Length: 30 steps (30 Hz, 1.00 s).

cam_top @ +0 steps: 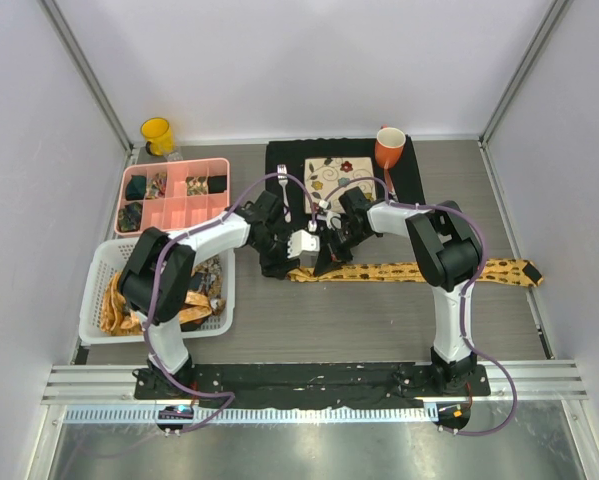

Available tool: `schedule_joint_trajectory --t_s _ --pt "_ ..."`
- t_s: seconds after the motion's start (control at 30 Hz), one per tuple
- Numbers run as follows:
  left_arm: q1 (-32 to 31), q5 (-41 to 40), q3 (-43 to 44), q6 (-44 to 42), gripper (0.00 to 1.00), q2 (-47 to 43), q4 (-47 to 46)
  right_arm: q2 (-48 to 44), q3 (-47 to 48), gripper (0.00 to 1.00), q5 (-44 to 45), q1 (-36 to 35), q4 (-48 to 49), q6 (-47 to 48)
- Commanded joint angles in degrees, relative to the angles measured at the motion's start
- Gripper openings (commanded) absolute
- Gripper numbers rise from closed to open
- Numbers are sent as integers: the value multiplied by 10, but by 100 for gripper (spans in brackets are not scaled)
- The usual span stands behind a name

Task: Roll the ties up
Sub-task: Roll the tie at the center of the board.

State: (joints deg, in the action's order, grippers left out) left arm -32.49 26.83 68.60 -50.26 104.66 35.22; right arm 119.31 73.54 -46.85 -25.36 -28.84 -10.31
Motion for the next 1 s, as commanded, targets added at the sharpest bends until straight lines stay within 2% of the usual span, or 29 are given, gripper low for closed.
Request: schedule_joint_trajectory --t_s 0.0,0.4,0.63,0.97 --pt "-6 60 0 -3 53 -24 -1 15 12 1 33 3 -13 20" --pt "-25 92 45 53 36 -13 -16 22 21 1 33 6 -13 13" --pt "-62 73 63 104 37 12 -59 22 22 1 31 8 -12 10" --pt "-79 0 66 97 36 63 -74 21 23 1 2 19 -10 5"
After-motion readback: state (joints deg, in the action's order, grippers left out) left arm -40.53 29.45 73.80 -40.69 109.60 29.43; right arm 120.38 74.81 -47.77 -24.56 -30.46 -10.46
